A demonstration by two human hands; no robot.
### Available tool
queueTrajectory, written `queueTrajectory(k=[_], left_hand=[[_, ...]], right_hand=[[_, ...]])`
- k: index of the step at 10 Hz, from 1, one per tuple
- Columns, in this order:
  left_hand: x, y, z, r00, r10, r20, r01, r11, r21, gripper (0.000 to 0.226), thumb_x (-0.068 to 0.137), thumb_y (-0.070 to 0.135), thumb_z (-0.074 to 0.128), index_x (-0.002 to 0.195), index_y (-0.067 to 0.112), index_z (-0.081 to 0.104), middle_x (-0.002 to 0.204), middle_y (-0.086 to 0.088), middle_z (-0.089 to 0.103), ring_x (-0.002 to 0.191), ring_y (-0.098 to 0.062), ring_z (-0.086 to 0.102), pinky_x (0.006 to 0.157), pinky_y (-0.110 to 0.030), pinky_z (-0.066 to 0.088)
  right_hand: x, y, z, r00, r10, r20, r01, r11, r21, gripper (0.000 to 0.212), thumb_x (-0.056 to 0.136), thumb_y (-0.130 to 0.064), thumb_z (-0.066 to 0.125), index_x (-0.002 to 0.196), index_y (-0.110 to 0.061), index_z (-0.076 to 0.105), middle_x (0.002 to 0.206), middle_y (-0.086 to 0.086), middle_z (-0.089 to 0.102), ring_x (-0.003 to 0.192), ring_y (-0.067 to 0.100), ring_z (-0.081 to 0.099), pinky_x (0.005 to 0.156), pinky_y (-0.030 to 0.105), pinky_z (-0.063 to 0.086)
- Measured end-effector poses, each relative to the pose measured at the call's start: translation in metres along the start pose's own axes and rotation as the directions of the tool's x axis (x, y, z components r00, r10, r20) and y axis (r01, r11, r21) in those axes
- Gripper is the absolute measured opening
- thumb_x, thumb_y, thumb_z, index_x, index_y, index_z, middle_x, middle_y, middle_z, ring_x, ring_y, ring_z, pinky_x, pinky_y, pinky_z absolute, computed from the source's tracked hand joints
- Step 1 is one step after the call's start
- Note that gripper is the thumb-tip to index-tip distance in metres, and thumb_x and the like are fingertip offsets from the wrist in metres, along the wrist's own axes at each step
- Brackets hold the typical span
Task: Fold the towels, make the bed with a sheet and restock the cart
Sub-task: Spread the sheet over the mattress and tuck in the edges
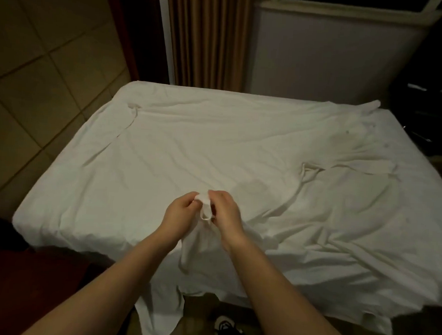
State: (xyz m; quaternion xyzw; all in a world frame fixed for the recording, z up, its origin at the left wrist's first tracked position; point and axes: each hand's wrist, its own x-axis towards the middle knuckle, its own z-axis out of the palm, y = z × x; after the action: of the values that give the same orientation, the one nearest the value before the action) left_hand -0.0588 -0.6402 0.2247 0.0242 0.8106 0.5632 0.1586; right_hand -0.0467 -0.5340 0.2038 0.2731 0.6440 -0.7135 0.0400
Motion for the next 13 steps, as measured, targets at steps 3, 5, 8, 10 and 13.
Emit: queueTrajectory(k=[3, 5, 8, 10, 13], left_hand=[[0.048, 0.059, 0.048, 0.967, -0.095, 0.236, 0.154, 0.957, -0.245, 0.039, 0.098, 0.032, 0.045, 0.091, 0.001, 0.068, 0.081, -0.006, 0.071, 0.073, -0.014, 0.067, 0.065, -0.024, 0.053], [0.082, 0.070, 0.061, 0.972, -0.207, 0.111, 0.223, 0.962, -0.159, 0.041, 0.096, 0.040, 0.046, 0.092, 0.005, 0.069, 0.080, -0.004, 0.071, 0.071, -0.015, 0.068, 0.063, -0.021, 0.054], [0.090, 0.093, 0.057, 0.966, -0.189, 0.177, 0.231, 0.937, -0.263, 0.029, 0.081, 0.035, 0.067, 0.068, 0.009, 0.065, 0.063, -0.005, 0.061, 0.055, -0.016, 0.060, 0.056, -0.025, 0.048], [0.095, 0.095, 0.062, 0.963, -0.223, 0.150, 0.252, 0.944, -0.214, 0.055, 0.089, 0.014, 0.057, 0.036, 0.021, 0.044, 0.044, 0.002, 0.038, 0.036, -0.010, 0.039, 0.041, -0.014, 0.035], [0.101, 0.074, 0.056, 0.970, -0.240, 0.029, 0.240, 0.971, 0.006, 0.031, 0.087, 0.018, 0.062, 0.057, 0.012, 0.060, 0.051, 0.000, 0.058, 0.055, -0.018, 0.054, 0.058, -0.026, 0.042]], right_hand=[[0.143, 0.020, -0.093, 0.888, 0.449, -0.104, -0.435, 0.891, 0.134, 0.046, 0.083, -0.011, 0.064, 0.125, 0.001, 0.047, 0.132, 0.022, 0.049, 0.079, 0.022, 0.056, 0.055, 0.030, 0.054], [0.186, 0.011, -0.096, 0.847, 0.515, -0.134, -0.498, 0.856, 0.137, 0.029, 0.083, 0.012, 0.035, 0.100, 0.000, 0.055, 0.083, 0.009, 0.057, 0.060, 0.013, 0.044, 0.043, 0.020, 0.034], [0.210, 0.036, -0.106, 0.837, 0.464, -0.290, -0.546, 0.681, -0.487, 0.081, 0.084, -0.037, 0.063, 0.144, -0.017, 0.013, 0.144, 0.016, 0.020, 0.121, 0.035, 0.042, 0.080, 0.035, 0.039], [0.196, 0.054, -0.124, 0.838, 0.544, -0.054, -0.544, 0.822, -0.167, 0.048, 0.091, 0.002, 0.046, 0.138, 0.005, 0.038, 0.088, 0.008, 0.049, 0.067, 0.013, 0.049, 0.067, 0.024, 0.049], [0.187, 0.027, -0.109, 0.846, 0.511, 0.152, -0.533, 0.818, 0.216, 0.051, 0.082, 0.021, 0.020, 0.109, -0.004, 0.055, 0.076, 0.006, 0.045, 0.070, 0.020, 0.045, 0.065, 0.026, 0.043]])
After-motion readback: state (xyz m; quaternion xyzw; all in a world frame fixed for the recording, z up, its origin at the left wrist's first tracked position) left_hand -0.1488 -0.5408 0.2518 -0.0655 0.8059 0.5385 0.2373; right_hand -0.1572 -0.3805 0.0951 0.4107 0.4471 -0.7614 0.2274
